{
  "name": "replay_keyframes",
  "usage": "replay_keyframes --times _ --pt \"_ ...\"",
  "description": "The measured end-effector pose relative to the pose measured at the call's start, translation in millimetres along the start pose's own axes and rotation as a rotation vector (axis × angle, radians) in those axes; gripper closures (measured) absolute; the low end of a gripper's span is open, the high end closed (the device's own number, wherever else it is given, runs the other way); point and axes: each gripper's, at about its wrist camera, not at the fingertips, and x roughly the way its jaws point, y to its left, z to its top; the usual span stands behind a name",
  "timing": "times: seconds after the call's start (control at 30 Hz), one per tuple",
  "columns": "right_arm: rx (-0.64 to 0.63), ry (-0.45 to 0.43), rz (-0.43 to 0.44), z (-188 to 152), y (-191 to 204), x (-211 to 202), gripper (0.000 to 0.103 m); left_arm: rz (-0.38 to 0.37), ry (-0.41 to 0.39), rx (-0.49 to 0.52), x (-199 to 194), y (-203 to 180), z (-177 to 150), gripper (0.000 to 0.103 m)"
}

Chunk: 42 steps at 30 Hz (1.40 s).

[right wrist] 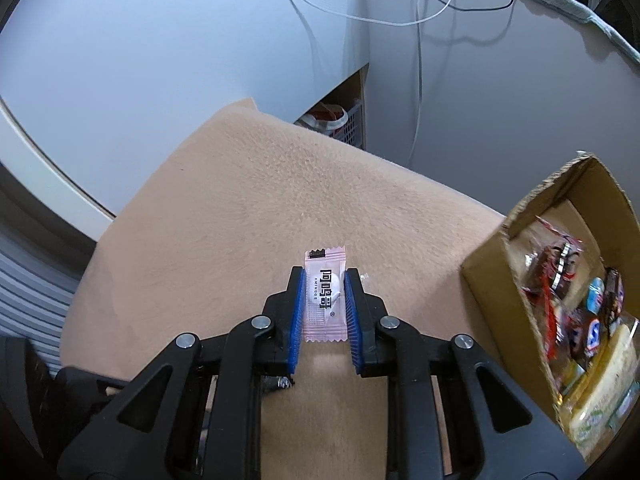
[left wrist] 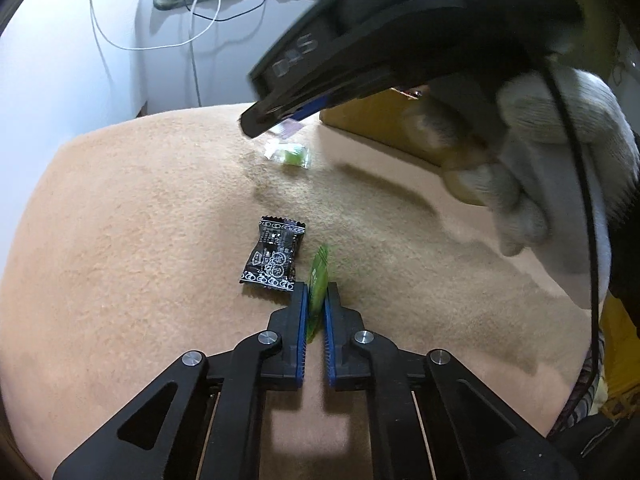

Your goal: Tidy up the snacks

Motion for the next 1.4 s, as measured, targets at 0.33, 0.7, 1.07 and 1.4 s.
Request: replay_keyframes --times 0.33,0.7,1.07,1.4 --pt "0.023 -0.086 0.054 -22 -11 -55 0.083 -0.04 -0.055 -0.106 -15 22 0 0.099" --pt "0.051 -0.182 0.008 -61 -46 -129 0.083 -0.065 -0.17 -0.109 -47 10 30 0.099" --pt "0.12 -0.229 -0.092 -76 -107 -173 0.083 -0.122 -0.244 -0.063 -33 -20 97 0.099" --pt "0.155 -0.231 -0.131 -85 -149 -179 0.083 -0.124 -0.252 -0.016 -4 -51 145 0.099"
